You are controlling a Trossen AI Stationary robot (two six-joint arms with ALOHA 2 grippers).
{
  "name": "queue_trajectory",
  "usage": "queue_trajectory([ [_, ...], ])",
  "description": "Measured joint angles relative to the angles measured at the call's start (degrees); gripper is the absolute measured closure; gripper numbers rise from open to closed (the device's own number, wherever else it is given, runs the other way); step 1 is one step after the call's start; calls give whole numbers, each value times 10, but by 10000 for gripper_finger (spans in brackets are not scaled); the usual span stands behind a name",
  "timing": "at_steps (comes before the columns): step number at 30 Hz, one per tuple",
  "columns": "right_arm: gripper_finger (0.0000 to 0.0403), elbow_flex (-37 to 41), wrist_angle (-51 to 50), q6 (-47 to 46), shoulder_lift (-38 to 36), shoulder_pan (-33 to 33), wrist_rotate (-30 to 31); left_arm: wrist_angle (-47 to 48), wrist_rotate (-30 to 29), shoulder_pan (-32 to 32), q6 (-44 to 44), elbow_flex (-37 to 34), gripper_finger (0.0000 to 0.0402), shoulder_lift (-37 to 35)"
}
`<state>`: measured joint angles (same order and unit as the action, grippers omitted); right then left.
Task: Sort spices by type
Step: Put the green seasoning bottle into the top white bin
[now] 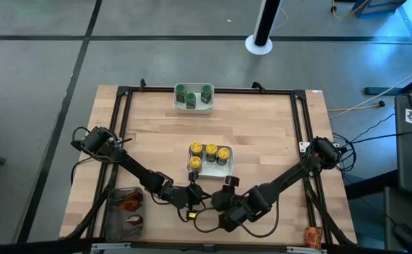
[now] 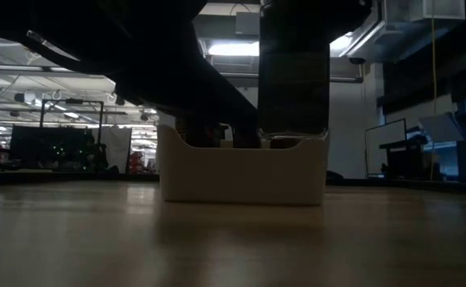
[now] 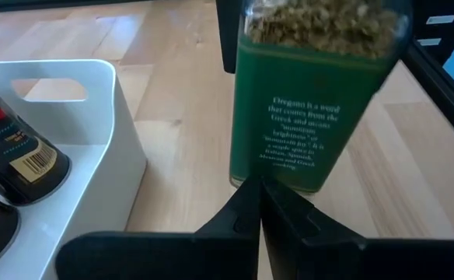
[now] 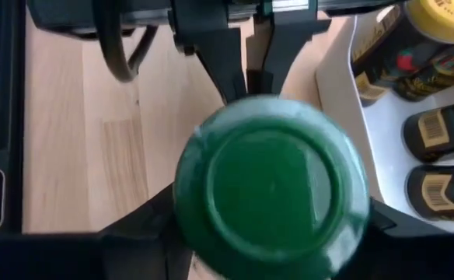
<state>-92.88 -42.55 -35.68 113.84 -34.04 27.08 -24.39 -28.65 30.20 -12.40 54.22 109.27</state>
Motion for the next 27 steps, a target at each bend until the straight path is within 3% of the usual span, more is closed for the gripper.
queue_trajectory([
  [14,200,0,-1,6,0,4,9,33,2,8,20,0,399,-25],
  [27,200,-1,-48,68,-67,36,13,353,-3,66,-20,1,398,-204],
])
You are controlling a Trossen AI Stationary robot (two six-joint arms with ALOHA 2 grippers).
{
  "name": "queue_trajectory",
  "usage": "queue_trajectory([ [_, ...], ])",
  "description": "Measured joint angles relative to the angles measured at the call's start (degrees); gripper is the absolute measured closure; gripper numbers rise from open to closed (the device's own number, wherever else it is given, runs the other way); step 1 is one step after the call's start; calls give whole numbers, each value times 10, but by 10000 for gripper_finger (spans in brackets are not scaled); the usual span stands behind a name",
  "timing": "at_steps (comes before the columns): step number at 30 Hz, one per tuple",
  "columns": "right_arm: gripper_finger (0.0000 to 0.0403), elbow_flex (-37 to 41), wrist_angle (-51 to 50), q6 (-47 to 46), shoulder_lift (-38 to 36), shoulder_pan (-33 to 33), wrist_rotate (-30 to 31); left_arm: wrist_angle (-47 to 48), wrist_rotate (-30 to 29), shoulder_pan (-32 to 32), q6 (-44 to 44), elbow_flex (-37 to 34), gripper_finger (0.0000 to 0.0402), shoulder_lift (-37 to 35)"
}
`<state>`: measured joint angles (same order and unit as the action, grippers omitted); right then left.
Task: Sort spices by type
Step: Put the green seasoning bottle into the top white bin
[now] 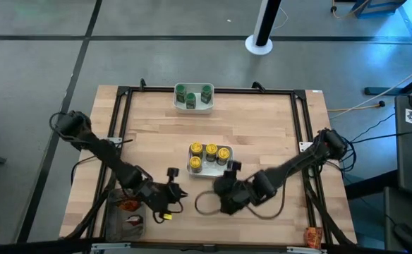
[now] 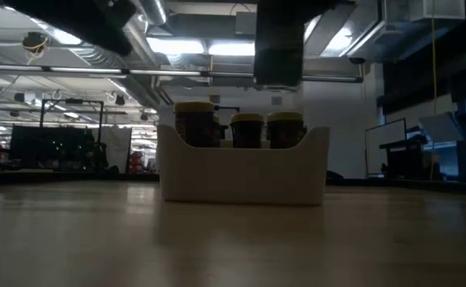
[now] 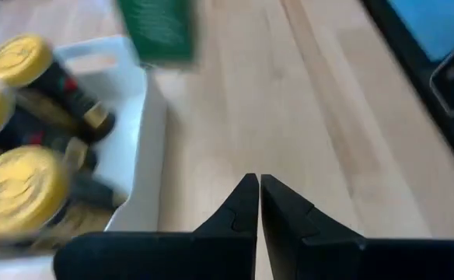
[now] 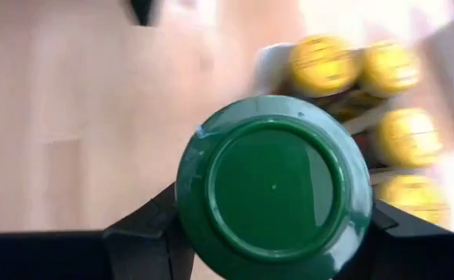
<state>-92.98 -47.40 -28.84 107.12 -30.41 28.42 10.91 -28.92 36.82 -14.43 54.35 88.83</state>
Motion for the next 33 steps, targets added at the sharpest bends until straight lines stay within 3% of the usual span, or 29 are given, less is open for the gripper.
queue_trajectory([
  [9,200,0,-36,152,-58,127,6,154,-15,-1,-34,0,398,-33],
  [19,200,0,8,345,-64,335,-61,163,-11,0,16,-30,398,-39],
  [33,200,0,169,463,-15,536,-233,-109,14,-94,45,-233,399,-183],
])
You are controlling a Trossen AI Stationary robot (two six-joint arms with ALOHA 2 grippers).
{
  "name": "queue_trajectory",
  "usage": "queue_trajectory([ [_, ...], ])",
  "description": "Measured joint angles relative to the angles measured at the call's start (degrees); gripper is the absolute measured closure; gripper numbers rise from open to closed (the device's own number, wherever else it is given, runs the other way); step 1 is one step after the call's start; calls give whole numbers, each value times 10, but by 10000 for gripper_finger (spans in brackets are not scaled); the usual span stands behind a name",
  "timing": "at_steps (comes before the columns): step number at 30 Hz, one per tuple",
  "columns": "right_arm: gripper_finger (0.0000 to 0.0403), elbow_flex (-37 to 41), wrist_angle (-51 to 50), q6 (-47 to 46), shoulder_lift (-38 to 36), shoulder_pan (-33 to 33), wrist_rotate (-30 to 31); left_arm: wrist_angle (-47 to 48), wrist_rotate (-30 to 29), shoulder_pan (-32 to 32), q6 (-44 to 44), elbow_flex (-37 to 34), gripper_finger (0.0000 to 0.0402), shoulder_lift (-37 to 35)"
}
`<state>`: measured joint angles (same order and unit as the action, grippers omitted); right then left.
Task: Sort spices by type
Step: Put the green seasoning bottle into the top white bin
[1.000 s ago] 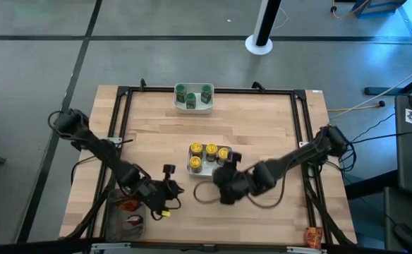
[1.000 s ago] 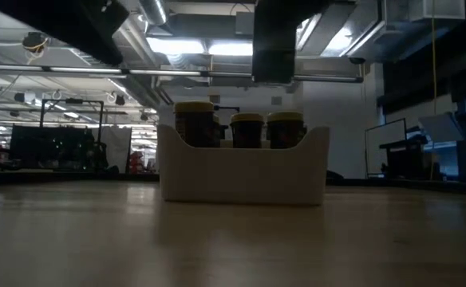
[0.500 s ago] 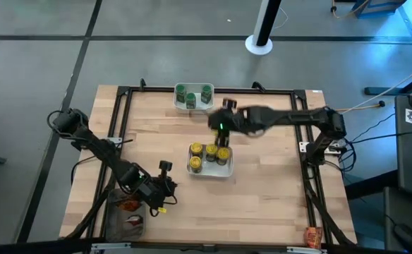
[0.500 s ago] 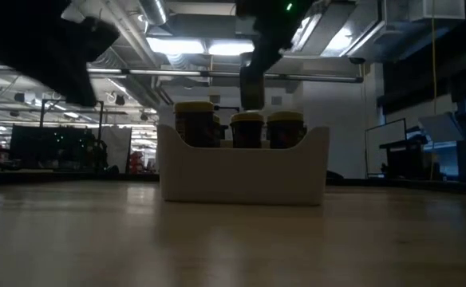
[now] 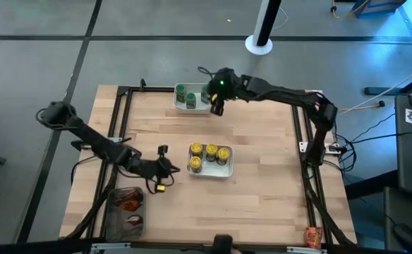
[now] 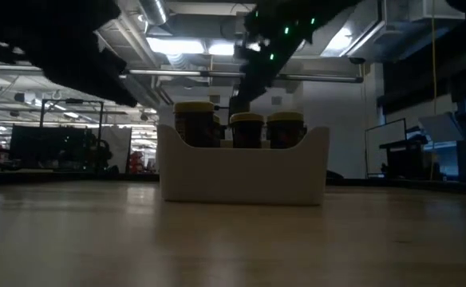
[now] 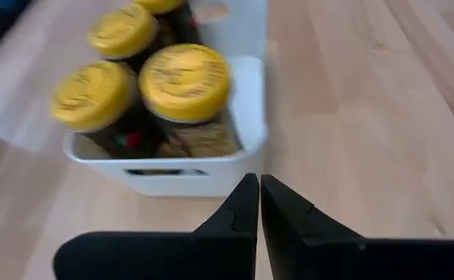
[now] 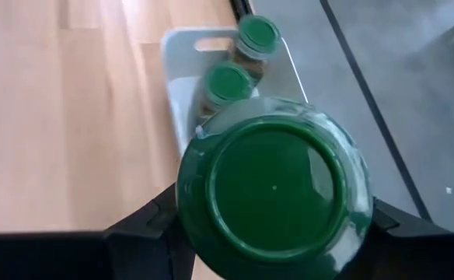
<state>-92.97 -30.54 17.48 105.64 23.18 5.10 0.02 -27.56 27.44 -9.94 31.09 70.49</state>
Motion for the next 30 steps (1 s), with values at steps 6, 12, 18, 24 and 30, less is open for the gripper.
queue_trajectory([
  [6,197,1,51,25,48,51,-59,-98,0,-53,36,-38,399,-4],
  [12,200,-2,68,24,73,70,-123,-119,0,-78,42,-45,399,-4],
  [18,197,-1,83,31,82,65,-137,-124,0,-81,42,-45,399,-4],
  [24,200,1,75,41,100,65,-137,-127,0,-81,44,-45,399,-4],
  [30,198,1,75,36,130,65,-128,-127,0,-81,44,-45,399,-4],
])
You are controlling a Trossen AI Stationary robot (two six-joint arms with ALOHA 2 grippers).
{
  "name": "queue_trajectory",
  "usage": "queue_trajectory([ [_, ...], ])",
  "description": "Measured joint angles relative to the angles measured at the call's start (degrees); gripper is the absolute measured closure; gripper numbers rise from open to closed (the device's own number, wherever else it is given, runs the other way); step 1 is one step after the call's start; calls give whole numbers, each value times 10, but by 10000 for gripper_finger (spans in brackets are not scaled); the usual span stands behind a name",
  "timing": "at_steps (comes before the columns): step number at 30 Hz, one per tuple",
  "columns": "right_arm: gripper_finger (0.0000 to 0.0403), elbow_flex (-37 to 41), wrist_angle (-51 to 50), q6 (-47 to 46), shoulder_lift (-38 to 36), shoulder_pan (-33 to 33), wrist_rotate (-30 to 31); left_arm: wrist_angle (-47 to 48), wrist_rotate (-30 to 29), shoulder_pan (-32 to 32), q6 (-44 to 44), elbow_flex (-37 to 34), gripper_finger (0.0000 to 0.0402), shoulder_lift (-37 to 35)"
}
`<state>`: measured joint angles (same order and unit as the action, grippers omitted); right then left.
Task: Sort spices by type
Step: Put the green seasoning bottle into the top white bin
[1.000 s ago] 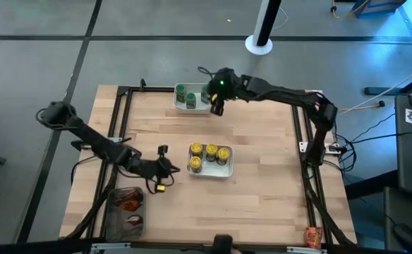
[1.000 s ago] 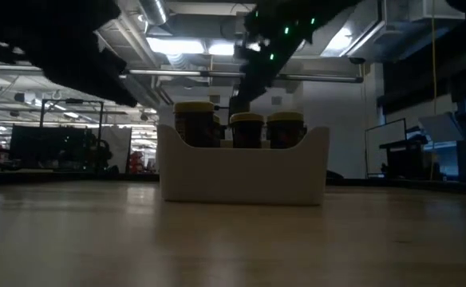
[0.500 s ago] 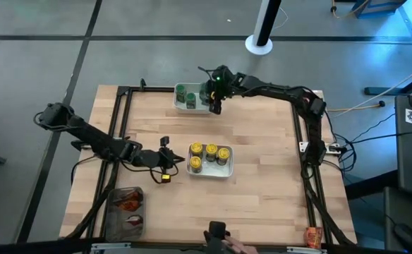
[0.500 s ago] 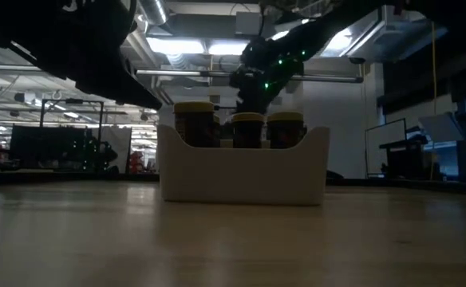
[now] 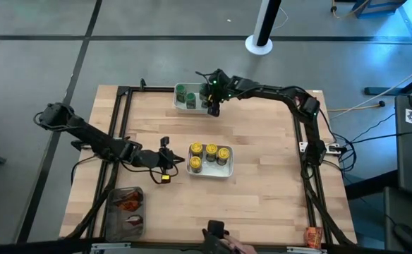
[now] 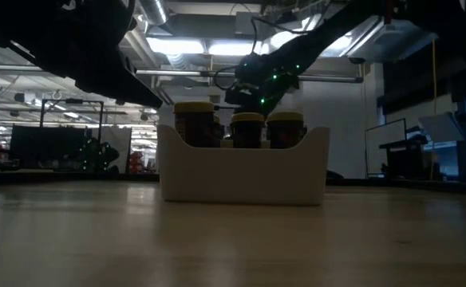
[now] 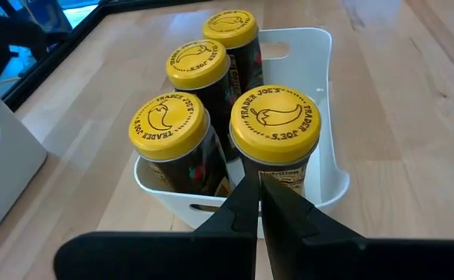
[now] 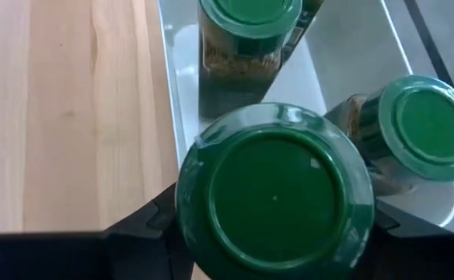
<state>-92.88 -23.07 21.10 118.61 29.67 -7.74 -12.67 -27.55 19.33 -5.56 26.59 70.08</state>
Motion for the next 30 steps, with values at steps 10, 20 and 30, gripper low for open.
queue_trajectory([
  [10,196,-1,4,-14,23,0,1,0,0,0,0,0,399,0],
  [20,160,-2,8,-14,27,-1,18,0,0,0,0,0,399,0],
  [30,111,-1,2,-18,23,-1,35,0,0,0,0,0,399,0],
])
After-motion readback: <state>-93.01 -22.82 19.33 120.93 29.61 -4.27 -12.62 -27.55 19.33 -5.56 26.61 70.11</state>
